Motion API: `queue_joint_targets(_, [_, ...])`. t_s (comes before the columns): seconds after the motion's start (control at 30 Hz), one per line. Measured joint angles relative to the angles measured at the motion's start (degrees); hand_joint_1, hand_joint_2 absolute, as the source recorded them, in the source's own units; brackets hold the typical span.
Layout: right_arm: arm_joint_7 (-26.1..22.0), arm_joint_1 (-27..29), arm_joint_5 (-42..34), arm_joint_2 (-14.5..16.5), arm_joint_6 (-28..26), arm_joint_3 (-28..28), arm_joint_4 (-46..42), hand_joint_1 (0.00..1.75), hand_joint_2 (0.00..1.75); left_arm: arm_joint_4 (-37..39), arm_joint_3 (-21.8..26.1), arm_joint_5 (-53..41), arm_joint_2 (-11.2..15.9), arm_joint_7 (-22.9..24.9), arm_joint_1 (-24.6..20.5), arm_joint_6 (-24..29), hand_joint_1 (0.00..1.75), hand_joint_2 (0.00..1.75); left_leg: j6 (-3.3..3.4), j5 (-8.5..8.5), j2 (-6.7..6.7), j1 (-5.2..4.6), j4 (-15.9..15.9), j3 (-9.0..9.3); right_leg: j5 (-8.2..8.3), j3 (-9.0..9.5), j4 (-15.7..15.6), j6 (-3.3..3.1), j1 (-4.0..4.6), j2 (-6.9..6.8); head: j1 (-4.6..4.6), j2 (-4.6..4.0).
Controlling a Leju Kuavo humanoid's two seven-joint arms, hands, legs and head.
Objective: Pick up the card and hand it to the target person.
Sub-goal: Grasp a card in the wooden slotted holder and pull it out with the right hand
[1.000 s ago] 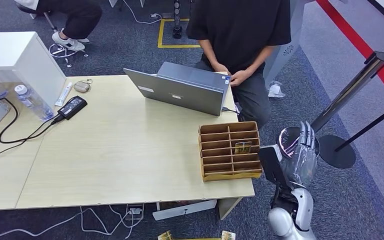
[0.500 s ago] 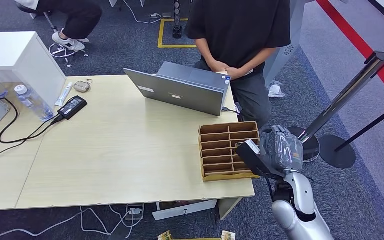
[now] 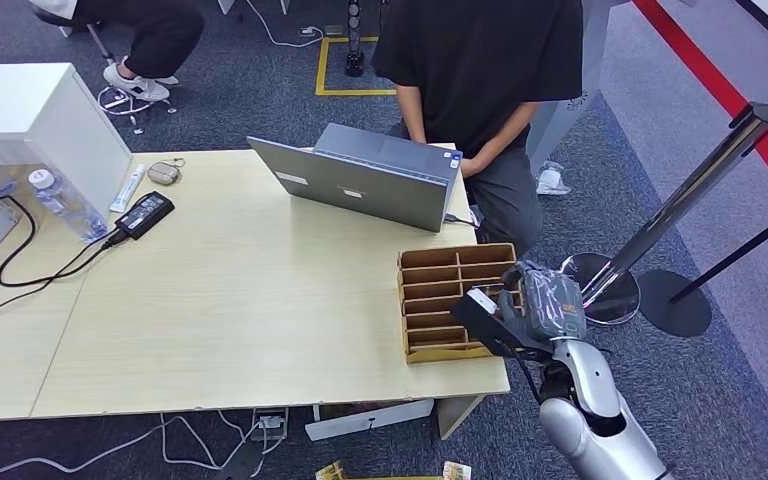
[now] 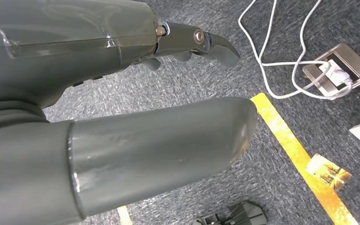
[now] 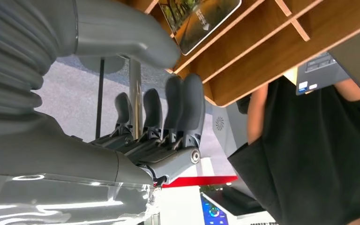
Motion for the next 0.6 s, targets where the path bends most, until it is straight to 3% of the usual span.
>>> queue_joint_targets(0.6, [0.26, -1.86, 0.02, -0.36, 0.57, 2.59, 1.16, 0.98, 1.75, 0.00, -0.60, -0.36, 0.00, 0.16, -0.27, -0.17, 0.00, 0.00, 0.00, 0.00, 0.00, 0.00, 0.00, 0.00, 0.00, 0.00, 0.00, 0.00, 0.00, 0.00, -0.02, 0.01])
